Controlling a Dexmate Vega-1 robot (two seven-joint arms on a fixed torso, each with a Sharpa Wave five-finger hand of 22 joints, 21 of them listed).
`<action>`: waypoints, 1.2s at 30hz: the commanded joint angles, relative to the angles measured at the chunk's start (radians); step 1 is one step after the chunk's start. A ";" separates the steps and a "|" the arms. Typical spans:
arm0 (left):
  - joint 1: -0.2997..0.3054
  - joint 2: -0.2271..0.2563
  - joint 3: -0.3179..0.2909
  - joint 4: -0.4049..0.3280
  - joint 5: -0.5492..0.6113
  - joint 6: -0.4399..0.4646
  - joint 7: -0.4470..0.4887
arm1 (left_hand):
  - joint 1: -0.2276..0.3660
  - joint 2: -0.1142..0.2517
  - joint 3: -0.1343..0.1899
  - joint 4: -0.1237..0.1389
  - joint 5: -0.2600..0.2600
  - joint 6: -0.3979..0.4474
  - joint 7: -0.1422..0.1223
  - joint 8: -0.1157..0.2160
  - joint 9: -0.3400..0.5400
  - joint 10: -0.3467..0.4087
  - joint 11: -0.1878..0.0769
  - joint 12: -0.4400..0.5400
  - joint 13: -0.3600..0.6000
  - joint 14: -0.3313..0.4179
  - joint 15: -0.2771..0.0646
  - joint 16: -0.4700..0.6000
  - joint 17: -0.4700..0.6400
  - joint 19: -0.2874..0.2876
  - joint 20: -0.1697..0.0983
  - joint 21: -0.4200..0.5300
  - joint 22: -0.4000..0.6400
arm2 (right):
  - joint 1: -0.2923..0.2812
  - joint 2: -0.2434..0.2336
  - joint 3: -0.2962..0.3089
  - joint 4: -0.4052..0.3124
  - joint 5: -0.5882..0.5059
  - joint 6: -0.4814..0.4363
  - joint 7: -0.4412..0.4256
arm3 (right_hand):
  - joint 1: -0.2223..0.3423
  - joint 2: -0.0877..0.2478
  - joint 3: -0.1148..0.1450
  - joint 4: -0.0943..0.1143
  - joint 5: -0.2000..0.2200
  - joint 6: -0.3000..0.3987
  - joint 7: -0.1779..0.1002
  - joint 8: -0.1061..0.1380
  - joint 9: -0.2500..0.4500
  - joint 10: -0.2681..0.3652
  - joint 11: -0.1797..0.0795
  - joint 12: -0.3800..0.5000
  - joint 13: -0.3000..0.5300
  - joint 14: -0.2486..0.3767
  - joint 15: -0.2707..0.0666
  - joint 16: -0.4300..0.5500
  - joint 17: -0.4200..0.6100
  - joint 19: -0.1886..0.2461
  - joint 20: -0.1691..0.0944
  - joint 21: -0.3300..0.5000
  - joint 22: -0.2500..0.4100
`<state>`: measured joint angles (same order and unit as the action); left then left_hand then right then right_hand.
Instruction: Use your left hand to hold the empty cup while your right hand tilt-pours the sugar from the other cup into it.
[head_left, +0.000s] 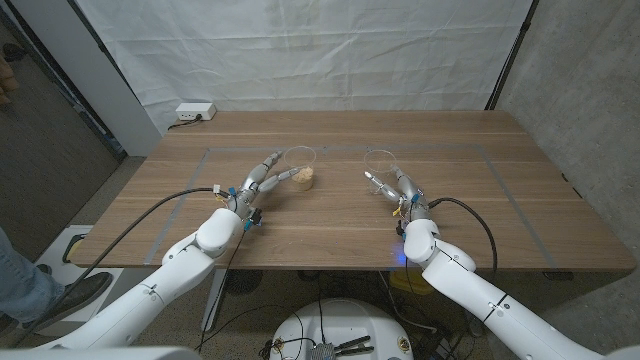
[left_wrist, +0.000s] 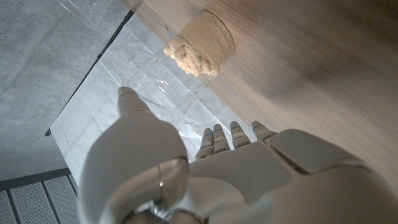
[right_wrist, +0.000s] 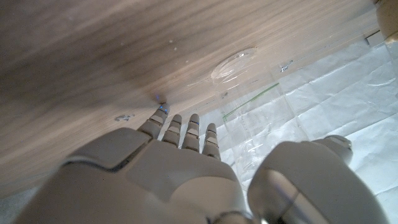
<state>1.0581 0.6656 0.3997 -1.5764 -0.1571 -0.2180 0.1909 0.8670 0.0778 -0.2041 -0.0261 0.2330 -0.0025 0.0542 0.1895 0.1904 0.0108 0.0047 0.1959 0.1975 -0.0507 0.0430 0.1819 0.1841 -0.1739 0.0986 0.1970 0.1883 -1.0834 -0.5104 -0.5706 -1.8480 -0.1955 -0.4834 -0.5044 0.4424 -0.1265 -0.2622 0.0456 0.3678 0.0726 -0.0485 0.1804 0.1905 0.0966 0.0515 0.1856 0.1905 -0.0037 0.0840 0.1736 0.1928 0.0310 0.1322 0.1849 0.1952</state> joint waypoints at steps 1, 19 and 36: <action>0.034 0.026 -0.021 -0.028 -0.024 -0.006 -0.004 | -0.001 -0.007 -0.009 0.003 0.007 -0.006 0.004 -0.002 0.003 -0.006 0.002 -0.001 0.002 -0.014 0.002 0.001 0.002 -0.091 0.005 0.006 0.002 | -0.031 -0.004 0.026 -0.020 0.032 0.077 -0.026 | -0.019 0.004 -0.012 0.008 0.004 0.005 -0.004 0.005 0.002 0.003 -0.001 0.012 0.003 0.006 0.002 0.012 0.002 -0.001 0.006 0.004 0.000; 0.076 0.036 -0.061 -0.039 -0.098 -0.064 -0.026 | -0.022 -0.007 -0.020 0.016 0.009 0.006 0.001 0.007 0.003 0.008 0.000 0.010 0.002 -0.005 -0.005 0.009 0.003 -0.074 0.002 0.014 0.002 | -0.089 -0.033 0.109 -0.033 0.122 0.241 -0.045 | -0.148 0.048 -0.045 0.081 0.011 0.073 -0.005 0.028 0.001 0.062 -0.012 0.040 0.001 0.057 -0.013 0.030 0.002 0.053 -0.035 0.031 -0.001; 0.108 0.021 -0.112 -0.023 -0.175 -0.143 -0.032 | -0.128 0.041 -0.041 0.088 0.003 0.055 -0.005 0.022 0.003 0.040 -0.011 0.022 0.001 0.027 -0.013 0.022 0.007 -0.042 -0.022 0.026 0.004 | -0.107 -0.077 0.172 0.003 0.243 0.470 0.020 | -0.178 0.091 -0.042 0.094 0.015 0.119 0.009 0.032 -0.002 0.081 -0.002 0.044 -0.001 0.091 -0.045 0.029 -0.005 0.163 -0.153 0.061 -0.006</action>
<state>1.1514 0.6949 0.3128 -1.6090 -0.2893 -0.3203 0.1667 0.7494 0.1135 -0.2447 0.0521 0.2368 0.0415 0.0464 0.2047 0.1906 0.0389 -0.0034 0.2078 0.1951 -0.0320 0.0287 0.1964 0.1888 -0.1682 0.0855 0.2185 0.1883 -1.1820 -0.5626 -0.4338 -1.8801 -0.0337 -0.1687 -0.5340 0.2665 -0.0453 -0.3060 0.1367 0.3754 0.1807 -0.0410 0.2073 0.1858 0.1696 0.0454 0.2231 0.1881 0.0748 0.0453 0.2002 0.1863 0.1773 -0.0034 0.2382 0.1905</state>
